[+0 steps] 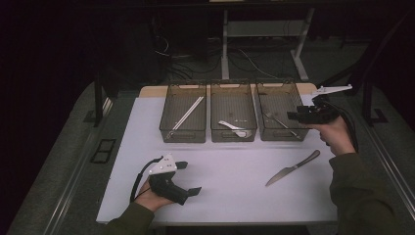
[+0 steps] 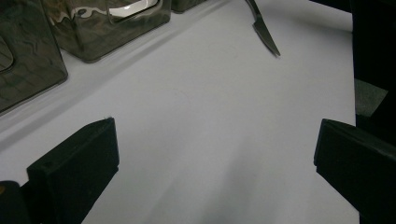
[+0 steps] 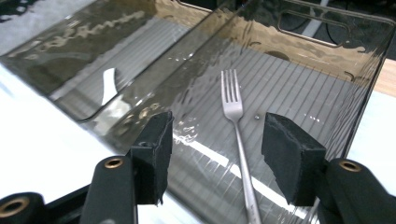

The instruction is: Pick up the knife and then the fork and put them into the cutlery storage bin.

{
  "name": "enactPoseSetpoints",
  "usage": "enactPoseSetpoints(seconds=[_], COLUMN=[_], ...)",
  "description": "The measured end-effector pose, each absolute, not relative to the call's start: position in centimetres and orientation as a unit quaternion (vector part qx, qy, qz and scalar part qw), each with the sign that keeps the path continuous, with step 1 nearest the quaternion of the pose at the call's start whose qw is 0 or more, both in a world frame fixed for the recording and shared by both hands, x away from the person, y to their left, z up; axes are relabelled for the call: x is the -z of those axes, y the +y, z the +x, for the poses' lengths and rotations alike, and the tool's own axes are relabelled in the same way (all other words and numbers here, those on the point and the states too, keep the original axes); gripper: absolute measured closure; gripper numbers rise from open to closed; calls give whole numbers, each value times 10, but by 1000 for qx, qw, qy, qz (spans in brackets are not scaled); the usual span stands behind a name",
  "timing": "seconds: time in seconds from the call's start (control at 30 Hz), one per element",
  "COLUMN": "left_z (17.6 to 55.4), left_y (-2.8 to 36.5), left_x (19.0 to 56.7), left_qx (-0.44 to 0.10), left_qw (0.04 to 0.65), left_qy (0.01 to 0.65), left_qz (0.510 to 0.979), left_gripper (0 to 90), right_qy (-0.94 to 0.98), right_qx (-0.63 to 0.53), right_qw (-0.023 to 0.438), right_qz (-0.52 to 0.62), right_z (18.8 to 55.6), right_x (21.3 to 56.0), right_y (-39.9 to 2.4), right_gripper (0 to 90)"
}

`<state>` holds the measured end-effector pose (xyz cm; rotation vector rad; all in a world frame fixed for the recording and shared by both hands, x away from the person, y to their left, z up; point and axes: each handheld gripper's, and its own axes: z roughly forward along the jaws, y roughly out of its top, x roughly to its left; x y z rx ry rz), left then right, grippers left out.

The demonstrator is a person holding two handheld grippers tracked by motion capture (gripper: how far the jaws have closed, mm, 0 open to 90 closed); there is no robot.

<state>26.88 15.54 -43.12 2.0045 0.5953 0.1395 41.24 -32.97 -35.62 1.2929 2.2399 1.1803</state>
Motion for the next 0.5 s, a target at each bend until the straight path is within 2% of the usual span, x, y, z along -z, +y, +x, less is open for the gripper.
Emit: enactPoseSetpoints(seconds=[0.5], left_z=[268], left_y=[156], left_x=[431], left_qx=[-59], left_qw=[500], left_qy=[249], left_qz=[827], left_gripper=[0], right_qy=[796], right_qx=[-426], right_qw=[154], right_qz=[402], right_z=[355], right_x=[346], right_y=[-328], right_gripper=[422])
